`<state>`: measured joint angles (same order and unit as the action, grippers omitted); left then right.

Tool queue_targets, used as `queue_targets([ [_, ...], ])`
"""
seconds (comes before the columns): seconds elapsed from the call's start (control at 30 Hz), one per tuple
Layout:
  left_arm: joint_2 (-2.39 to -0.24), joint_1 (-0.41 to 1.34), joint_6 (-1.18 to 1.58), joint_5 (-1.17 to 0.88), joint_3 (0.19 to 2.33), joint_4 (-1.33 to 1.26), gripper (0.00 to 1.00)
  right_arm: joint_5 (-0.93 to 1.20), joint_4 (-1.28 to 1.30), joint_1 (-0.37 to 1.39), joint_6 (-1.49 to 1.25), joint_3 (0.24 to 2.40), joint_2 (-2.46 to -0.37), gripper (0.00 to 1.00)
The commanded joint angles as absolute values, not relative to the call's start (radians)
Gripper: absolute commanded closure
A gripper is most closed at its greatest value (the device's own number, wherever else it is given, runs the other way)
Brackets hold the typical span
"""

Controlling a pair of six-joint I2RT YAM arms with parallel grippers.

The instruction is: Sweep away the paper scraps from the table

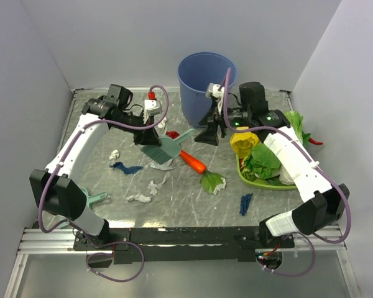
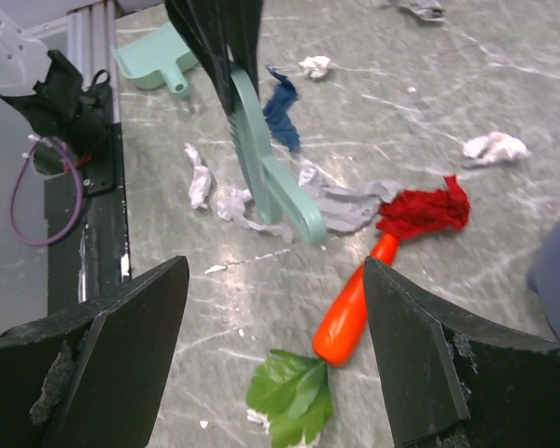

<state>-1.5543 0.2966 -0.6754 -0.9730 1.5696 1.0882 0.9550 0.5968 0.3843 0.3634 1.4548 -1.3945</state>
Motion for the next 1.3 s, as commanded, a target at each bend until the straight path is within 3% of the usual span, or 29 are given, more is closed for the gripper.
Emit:
queue_targets([
  [0.0,-1.557,0.302,-0.742,-1.014,1.585,1.13,0.99,0.974,0.531,0.433,0.35,1.506,-1.428,0.18],
  [0.43,-1.522,0.314,-0.828,-0.986,1.594,1.187,0.99,1.006,0.609,0.465,0.448,1.529,-1.517,0.26],
  [0.97,-1.516,0.314,-0.762,-1.017,1.582,1.134,0.99,0.983,0.577,0.492,0.399,1.499,-1.542,0.48],
  [1.27,-1.494,0.313,-0.719,-1.009,1.557,1.091,0.99,0.97,0.577,0.502,0.4,1.496,-1.56,0.55],
])
